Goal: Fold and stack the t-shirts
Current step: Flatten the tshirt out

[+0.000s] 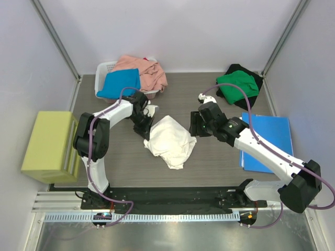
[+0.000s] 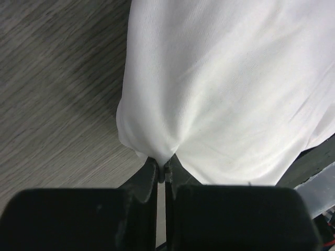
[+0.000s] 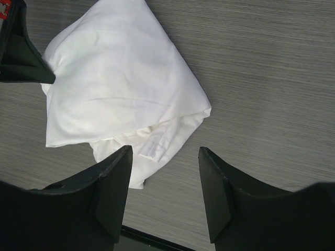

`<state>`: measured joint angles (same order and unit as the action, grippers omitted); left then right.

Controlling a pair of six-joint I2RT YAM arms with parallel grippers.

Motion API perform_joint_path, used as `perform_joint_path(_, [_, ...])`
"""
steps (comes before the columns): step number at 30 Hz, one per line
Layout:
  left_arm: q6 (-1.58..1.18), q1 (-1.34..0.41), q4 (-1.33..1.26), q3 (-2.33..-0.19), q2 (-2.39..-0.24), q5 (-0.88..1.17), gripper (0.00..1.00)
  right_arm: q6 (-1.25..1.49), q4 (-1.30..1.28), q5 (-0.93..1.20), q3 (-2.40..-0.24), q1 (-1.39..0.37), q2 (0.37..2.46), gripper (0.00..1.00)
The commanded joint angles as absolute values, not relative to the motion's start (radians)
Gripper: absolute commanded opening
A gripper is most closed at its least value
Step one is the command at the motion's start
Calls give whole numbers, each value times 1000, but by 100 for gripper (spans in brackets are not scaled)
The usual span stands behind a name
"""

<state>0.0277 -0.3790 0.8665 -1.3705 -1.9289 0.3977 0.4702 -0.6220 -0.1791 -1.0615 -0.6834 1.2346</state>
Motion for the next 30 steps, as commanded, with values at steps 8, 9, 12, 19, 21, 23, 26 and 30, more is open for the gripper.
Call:
perform_joint_path(8, [40, -371, 1131, -1833, -1806, 440, 0, 457, -598, -187, -1069, -689, 1243, 59])
perform_joint_path(9, [32, -371, 1165, -1901, -1801, 449, 0, 454, -597, -184, -1068, -689, 1247, 59])
perform_joint_path(12, [5, -371, 1278, -2156, -1807, 459, 0, 453, -595, -175, -1066, -689, 1250, 59])
perform_joint_path(19, [-44, -370, 1286, -2151, -1737, 469, 0, 414, -586, 63, -1060, -696, 1284, 63])
perform_joint_path(21, [-41, -370, 1255, -2074, -1726, 456, 0, 416, -589, 104, -1051, -704, 1318, 67])
perform_joint_path(23, [-37, -370, 1256, -2040, -1730, 454, 0, 425, -581, 97, -1043, -718, 1336, 68])
perform_joint_path(26, [-37, -370, 1246, -1997, -1732, 459, 0, 446, -539, 100, -1032, -723, 1365, 67])
perform_joint_path(30, [-41, -368, 1223, -1954, -1717, 457, 0, 459, -470, 61, -1031, -721, 1451, 67])
